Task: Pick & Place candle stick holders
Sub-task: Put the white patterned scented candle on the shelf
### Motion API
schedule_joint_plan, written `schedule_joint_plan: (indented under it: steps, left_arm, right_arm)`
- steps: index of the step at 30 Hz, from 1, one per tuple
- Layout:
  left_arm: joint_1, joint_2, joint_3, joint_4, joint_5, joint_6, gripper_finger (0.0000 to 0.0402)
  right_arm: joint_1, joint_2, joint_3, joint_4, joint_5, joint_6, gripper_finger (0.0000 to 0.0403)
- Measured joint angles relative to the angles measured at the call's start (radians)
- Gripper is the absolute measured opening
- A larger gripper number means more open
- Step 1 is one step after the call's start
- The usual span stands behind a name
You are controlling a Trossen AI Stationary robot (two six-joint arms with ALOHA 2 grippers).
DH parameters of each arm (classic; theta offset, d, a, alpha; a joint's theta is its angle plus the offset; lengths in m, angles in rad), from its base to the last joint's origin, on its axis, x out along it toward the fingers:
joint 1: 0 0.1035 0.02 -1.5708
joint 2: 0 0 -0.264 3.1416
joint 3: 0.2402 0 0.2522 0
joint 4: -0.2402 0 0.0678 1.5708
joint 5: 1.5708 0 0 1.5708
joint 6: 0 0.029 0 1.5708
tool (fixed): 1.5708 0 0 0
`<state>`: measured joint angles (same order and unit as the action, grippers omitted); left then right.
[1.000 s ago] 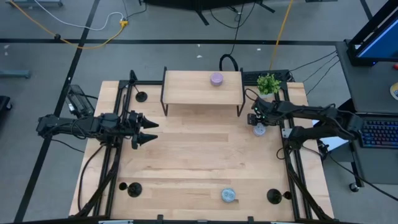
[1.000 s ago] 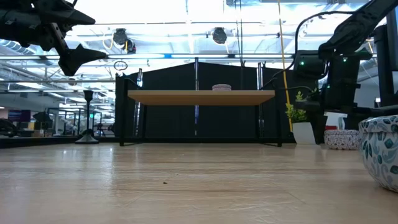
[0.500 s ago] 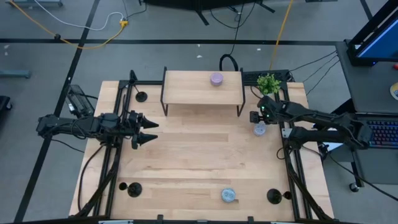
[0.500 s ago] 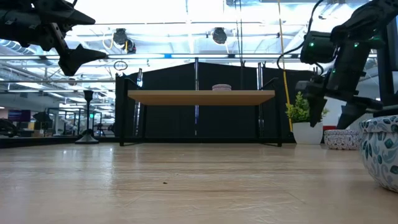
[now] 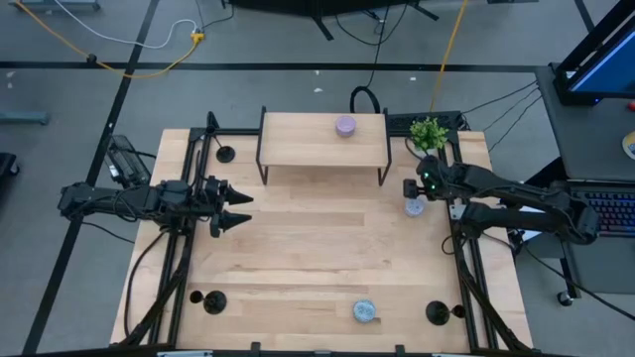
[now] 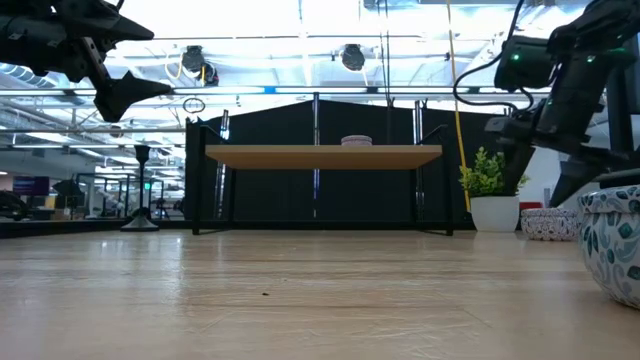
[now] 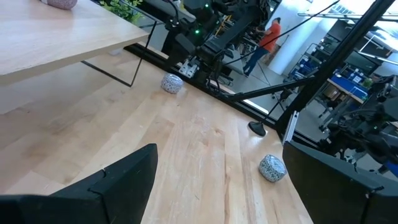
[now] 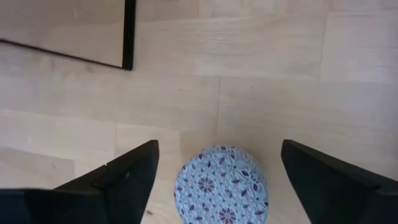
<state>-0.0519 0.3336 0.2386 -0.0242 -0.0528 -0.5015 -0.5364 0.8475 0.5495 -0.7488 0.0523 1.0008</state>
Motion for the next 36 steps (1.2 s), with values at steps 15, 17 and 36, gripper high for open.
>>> schedule_joint_plan:
  steps: [15, 17, 36]
  left_arm:
    - [0.0, 0.0, 0.0, 0.008, -0.001, -0.004, 0.0351]
    - [0.0, 0.0, 0.0, 0.008, -0.001, -0.003, 0.0351]
    - [0.0, 0.0, 0.0, 0.02, -0.001, -0.001, 0.0351]
  right_arm:
    - [0.081, -0.001, -0.023, -0.017, -0.003, -0.012, 0.0398]
    - [0.081, -0.001, -0.036, -0.016, -0.004, 0.009, 0.0399]
    - [0.08, 0.0, -0.18, 0.169, -0.079, 0.044, 0.0396]
